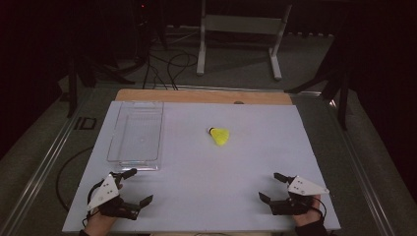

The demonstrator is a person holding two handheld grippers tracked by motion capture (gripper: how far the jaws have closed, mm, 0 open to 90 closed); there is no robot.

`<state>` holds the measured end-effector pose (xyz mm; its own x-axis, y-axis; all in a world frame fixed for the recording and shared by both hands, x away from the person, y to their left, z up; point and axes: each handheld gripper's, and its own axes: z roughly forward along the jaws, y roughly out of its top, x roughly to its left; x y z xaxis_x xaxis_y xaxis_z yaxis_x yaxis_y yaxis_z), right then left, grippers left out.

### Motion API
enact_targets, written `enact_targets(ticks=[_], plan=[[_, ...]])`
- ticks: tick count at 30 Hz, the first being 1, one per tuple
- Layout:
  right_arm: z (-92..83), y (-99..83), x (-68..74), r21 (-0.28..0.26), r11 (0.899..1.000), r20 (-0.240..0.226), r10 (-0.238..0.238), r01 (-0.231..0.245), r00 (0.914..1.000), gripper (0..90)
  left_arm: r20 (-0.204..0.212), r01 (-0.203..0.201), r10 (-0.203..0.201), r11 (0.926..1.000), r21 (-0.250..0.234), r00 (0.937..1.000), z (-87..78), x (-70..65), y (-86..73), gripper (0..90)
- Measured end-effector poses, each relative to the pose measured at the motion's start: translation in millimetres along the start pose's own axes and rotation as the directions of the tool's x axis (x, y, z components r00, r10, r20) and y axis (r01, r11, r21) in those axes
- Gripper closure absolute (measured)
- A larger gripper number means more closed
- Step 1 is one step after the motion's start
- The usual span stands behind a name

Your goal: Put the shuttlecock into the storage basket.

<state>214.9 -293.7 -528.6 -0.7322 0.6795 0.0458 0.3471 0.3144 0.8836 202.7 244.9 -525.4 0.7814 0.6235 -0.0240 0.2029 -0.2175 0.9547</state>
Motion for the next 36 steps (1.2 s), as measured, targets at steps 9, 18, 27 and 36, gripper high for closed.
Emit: enact_targets(ticks=[9,18,27,36], plan=[[-3.6,0.6,-0.6,-0.004,1.0,0.014,-0.01,0.01,0.9998,9.9,0.011,-0.01,0.01,0.9999,0.011,0.9999,1.8,-1.5,0.5,0.1],[-4.5,4.7,0.7,0.016,1.0,-0.01,-0.004,0.004,0.9999,9.9,0.017,-0.008,0.008,1.0,0.006,0.9998,1.4,-2.2,0.8,0.1],[-2.2,10.6,7.6,0.056,0.998,-0.028,0.026,-0.024,0.9993,8.8,0.015,-0.003,0.003,1.0,0.006,0.9999,1.6,-2.2,1.0,0.1],[-3.9,20.6,15.9,0.043,0.999,0.005,0.009,-0.009,0.9999,8.8,0.019,-0.001,0.001,1.0,-0.001,0.9998,1.1,-2.2,1.3,0.1]])
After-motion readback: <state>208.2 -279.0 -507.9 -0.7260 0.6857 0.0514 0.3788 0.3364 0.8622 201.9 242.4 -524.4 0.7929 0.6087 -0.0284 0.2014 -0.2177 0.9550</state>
